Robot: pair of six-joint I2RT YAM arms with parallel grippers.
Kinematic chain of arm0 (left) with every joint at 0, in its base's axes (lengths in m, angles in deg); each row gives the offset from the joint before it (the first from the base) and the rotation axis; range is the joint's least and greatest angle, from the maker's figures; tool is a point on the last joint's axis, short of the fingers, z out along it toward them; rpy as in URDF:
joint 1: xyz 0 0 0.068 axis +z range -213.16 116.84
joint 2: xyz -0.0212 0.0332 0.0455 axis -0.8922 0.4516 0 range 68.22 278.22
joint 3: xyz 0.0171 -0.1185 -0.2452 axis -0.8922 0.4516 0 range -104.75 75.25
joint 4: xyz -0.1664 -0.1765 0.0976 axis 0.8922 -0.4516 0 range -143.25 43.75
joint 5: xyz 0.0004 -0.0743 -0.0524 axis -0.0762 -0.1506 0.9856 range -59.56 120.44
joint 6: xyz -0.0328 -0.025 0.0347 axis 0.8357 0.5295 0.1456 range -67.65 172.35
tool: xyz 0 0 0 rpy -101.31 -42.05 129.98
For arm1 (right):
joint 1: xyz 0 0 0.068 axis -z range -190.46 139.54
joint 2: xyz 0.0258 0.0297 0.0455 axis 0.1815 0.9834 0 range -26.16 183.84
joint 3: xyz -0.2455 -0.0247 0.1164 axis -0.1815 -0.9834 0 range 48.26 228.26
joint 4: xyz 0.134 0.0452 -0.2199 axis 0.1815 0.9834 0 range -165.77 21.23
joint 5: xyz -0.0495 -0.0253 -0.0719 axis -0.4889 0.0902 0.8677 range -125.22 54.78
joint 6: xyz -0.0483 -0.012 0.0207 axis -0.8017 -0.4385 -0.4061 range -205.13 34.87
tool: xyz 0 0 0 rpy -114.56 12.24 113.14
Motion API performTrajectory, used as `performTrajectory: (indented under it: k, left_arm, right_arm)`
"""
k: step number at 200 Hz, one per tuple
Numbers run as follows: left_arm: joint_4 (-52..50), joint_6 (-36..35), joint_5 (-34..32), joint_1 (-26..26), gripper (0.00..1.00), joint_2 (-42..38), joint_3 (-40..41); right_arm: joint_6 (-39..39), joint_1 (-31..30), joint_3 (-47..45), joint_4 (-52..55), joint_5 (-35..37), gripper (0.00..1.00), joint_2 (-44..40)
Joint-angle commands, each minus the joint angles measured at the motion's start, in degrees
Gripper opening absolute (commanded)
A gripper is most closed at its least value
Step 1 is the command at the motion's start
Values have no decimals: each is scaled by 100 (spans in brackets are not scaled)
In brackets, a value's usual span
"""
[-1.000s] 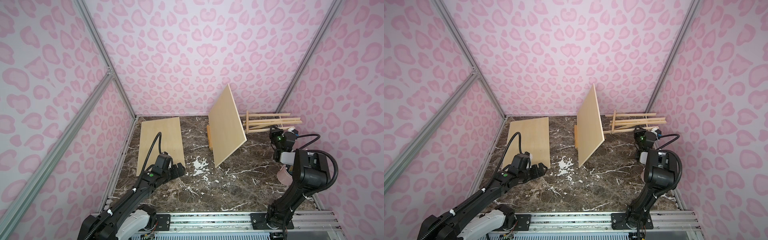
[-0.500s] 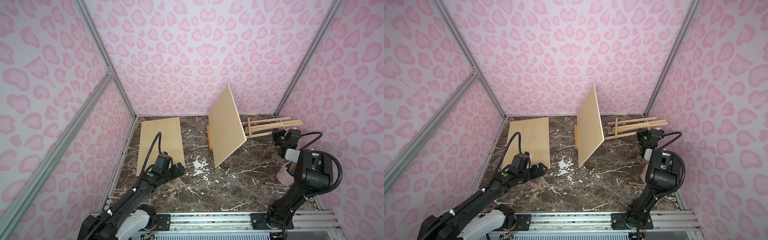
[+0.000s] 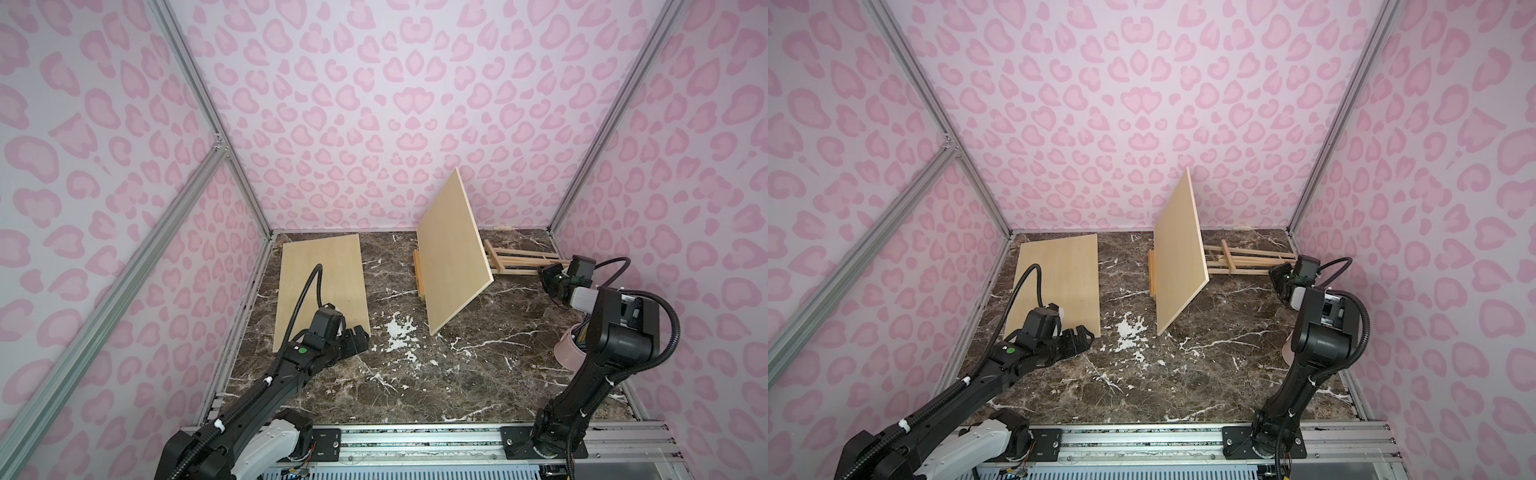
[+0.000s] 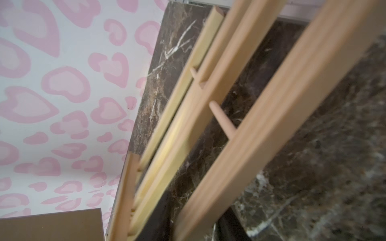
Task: Disassemble the easel
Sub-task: Place the easel at the corner of the board.
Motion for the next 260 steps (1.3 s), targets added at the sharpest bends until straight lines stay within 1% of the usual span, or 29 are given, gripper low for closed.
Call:
performTrajectory:
  k: [1, 33, 76, 96, 114, 130, 143, 176, 193, 217, 226, 238, 260]
  left_arm:
    - [177, -19, -22, 0, 96, -69, 0]
    - [183, -13, -24, 3, 96, -34, 0]
    - [209, -6, 2, -3, 96, 11, -5]
    - [213, -17, 4, 4, 96, 20, 0]
    - [211, -32, 7, -4, 96, 3, -6]
    - [210, -46, 6, 1, 96, -19, 2]
    - [208, -53, 6, -7, 96, -55, 5]
    - [187, -46, 14, -6, 96, -129, 17]
    - [188, -41, 16, -5, 96, -190, 24]
    - [177, -24, 8, -10, 96, -246, 35]
    - [178, -22, 7, -9, 96, -250, 35]
    - [170, -11, 11, -6, 96, -273, 41]
    - [142, -4, 2, -16, 96, -359, 60]
  right_arm:
    - [-240, 2, 135, 160, -34, 37, 210]
    - [-377, 12, 390, 297, 30, 38, 333]
    - [-461, -1, 595, 450, 86, 55, 202]
    - [-507, -119, 647, 545, 68, 57, 104]
    - [-678, -345, 605, 619, 348, 64, -194]
    - [-825, -564, 474, 680, 831, 67, -638]
    - [-915, -737, 321, 656, 1140, 72, -1041]
    - [-1338, -1378, 330, 1099, 1887, 73, -1768]
    - [-1469, -1778, 207, 1090, 2143, 73, -2151]
    - [-1734, -2382, 78, 1056, 2787, 75, -2554]
    - [-1668, -2444, 32, 1028, 2983, 75, -2564]
    - [-1593, -2386, 41, 1083, 3093, 74, -2458]
    - [-1566, -2228, 411, 1580, 3246, 71, -1883]
